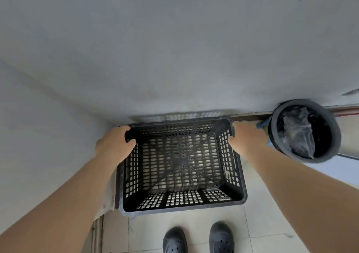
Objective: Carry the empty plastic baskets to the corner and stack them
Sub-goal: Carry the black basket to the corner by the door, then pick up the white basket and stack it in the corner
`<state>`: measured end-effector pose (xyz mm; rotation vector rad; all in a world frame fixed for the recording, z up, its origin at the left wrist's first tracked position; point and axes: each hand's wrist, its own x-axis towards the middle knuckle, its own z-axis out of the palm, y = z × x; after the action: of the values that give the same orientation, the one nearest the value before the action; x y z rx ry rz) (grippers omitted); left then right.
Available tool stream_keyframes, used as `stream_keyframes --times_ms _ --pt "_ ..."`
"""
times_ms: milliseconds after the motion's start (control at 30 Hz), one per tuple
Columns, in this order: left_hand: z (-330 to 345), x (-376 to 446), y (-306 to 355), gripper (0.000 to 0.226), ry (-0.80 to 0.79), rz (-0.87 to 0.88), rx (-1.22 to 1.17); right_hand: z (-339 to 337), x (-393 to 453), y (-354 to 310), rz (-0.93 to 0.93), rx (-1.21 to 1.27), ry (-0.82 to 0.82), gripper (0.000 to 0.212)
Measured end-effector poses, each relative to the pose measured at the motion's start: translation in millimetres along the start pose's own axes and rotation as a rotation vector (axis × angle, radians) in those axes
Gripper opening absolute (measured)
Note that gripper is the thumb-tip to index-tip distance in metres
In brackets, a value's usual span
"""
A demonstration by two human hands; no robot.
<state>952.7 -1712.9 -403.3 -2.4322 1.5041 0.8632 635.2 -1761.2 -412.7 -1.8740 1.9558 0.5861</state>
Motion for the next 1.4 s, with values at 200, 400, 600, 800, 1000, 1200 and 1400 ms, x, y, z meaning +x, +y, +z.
stream_keyframes --times_ms 200,400,600,800,1000,1200,1400 --pt "-127 -78 60 0.053 0.027 0.193 0.104 -142 -83 11 -0.216 -0.261 0.134 0.038" --pt "-229 -195 123 0.055 0.117 0.321 0.205 -269 -196 48 -0.070 -0.232 0.212 0.046" --pt "-297 -306 185 0.050 0.315 0.534 0.344 -357 -313 82 0.024 -0.242 0.369 0.045" --pt "-351 -397 247 0.053 0.530 0.751 0.479 -412 -412 129 0.129 -0.267 0.564 0.047" --pt "-378 -480 307 0.054 0.714 0.908 0.507 -432 -496 201 0.308 -0.266 0.661 0.048" --pt "-355 -570 378 0.051 0.817 1.117 0.471 -418 -586 296 0.529 -0.251 0.640 0.044" --pt "-288 -674 453 0.057 0.784 1.337 0.528 -376 -676 385 0.705 -0.238 0.606 0.046"
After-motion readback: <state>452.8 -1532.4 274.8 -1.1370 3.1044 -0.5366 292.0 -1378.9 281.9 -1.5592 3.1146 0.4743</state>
